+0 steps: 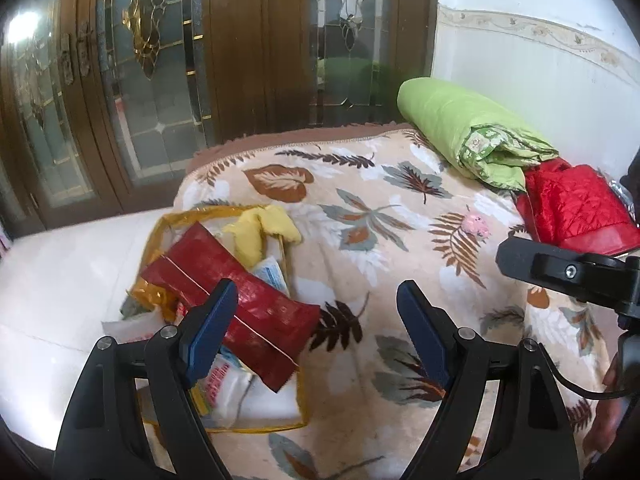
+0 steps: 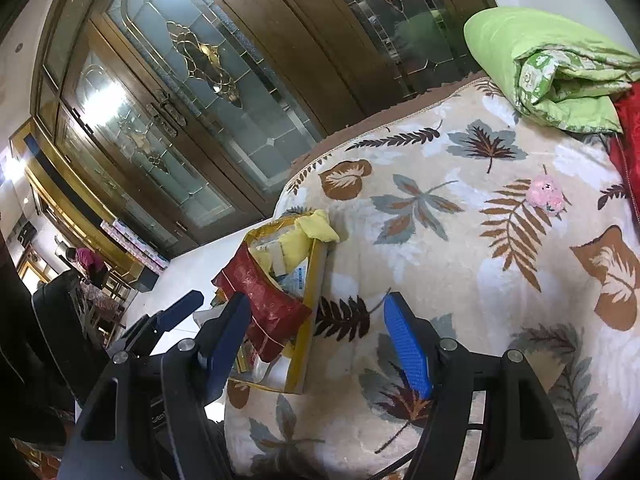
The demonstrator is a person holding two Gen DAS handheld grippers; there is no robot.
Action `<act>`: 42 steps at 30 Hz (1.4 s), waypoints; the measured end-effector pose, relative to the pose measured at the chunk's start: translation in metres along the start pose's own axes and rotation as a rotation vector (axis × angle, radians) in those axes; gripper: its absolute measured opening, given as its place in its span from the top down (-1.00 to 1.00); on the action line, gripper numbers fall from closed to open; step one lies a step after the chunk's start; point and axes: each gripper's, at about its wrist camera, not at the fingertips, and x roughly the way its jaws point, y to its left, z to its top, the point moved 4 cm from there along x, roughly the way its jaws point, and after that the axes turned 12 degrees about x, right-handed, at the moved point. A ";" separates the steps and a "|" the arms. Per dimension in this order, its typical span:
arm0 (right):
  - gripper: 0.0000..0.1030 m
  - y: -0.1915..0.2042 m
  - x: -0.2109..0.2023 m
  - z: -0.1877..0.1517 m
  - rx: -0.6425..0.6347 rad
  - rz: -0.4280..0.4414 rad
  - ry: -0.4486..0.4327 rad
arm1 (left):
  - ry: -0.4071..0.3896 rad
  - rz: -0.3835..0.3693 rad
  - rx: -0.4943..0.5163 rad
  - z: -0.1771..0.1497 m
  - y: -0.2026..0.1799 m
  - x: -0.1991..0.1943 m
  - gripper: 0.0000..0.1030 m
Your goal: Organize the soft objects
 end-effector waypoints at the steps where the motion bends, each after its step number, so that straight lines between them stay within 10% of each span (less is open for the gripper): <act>1: -0.35 -0.001 -0.001 0.001 0.002 0.000 -0.003 | 0.007 0.002 -0.007 -0.001 0.000 0.002 -0.60; 7: -0.36 -0.006 0.001 0.000 0.014 -0.008 0.000 | -0.001 0.172 0.124 0.000 -0.005 0.001 -0.60; 21: -0.37 -0.009 -0.003 0.000 0.023 -0.021 -0.010 | -0.029 -0.013 0.123 -0.004 -0.021 0.004 -0.60; 42: -0.42 0.003 0.032 -0.028 -0.087 -0.124 0.077 | 0.062 0.005 -0.004 -0.028 0.012 0.025 -0.60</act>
